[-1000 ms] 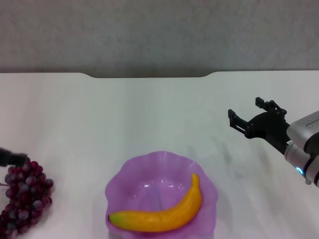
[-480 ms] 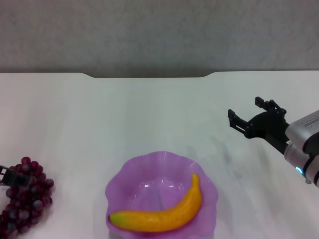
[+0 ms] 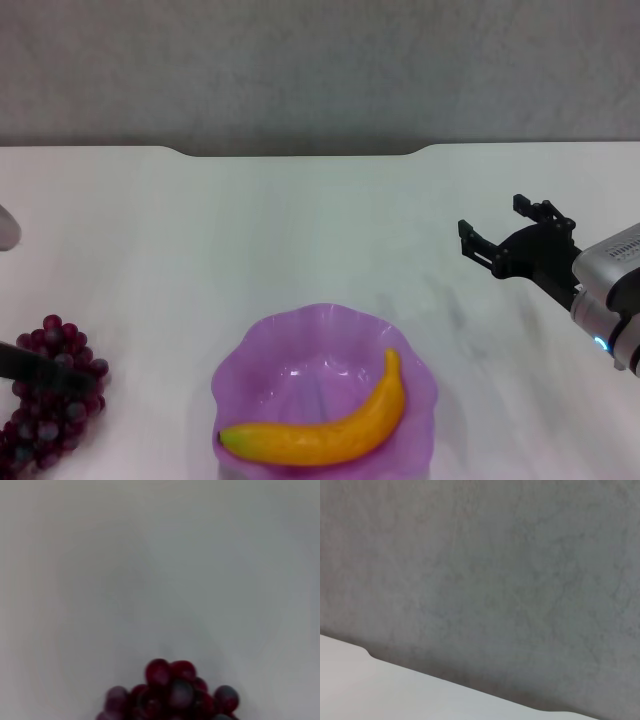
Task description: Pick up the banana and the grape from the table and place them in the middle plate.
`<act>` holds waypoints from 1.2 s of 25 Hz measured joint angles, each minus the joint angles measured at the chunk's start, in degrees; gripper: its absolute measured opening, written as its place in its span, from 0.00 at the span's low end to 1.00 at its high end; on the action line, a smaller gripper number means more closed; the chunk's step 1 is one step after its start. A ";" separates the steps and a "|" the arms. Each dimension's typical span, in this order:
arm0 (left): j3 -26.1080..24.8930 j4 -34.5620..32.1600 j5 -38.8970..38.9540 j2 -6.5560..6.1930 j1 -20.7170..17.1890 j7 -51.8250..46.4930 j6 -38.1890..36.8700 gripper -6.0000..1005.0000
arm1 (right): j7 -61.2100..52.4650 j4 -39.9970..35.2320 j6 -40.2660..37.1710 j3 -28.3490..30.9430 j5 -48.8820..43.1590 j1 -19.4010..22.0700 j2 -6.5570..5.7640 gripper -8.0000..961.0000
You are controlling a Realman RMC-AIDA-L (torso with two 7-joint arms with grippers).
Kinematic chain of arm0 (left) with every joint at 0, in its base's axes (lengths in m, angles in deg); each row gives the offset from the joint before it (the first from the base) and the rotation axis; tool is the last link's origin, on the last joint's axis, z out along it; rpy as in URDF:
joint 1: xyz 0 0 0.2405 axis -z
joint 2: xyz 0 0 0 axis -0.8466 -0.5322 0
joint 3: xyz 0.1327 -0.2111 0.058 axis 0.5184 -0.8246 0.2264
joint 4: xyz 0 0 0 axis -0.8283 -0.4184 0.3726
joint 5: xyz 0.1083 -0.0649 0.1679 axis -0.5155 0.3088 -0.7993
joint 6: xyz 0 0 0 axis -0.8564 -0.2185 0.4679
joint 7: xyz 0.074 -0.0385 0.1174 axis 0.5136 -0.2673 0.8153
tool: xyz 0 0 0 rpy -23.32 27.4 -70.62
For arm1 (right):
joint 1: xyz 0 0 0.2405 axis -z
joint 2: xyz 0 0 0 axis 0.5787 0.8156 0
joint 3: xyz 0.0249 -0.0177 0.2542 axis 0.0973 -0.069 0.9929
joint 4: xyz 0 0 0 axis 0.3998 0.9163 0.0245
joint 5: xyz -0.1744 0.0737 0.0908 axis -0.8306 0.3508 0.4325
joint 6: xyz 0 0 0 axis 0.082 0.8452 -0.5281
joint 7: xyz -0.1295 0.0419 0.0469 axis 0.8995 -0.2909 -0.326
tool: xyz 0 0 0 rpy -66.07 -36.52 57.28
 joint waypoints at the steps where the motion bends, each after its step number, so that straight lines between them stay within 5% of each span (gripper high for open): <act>1: -0.03 0.56 0.85 -0.04 0.00 0.26 -0.18 0.86 | 0.00 -0.02 -0.12 0.02 0.00 0.05 0.00 0.92; 15: -0.22 6.68 1.79 -0.14 2.42 1.00 -3.45 0.61 | 0.01 0.00 0.03 -0.17 0.00 -0.10 0.01 0.92; 21: -0.67 7.10 1.86 -0.27 2.58 1.06 -3.96 0.40 | 0.00 0.09 -0.03 -0.18 0.00 0.07 0.01 0.92; 30: -0.69 7.13 1.73 -0.25 2.28 0.80 -4.54 0.31 | 0.00 0.20 -0.20 -0.38 0.00 0.14 0.01 0.92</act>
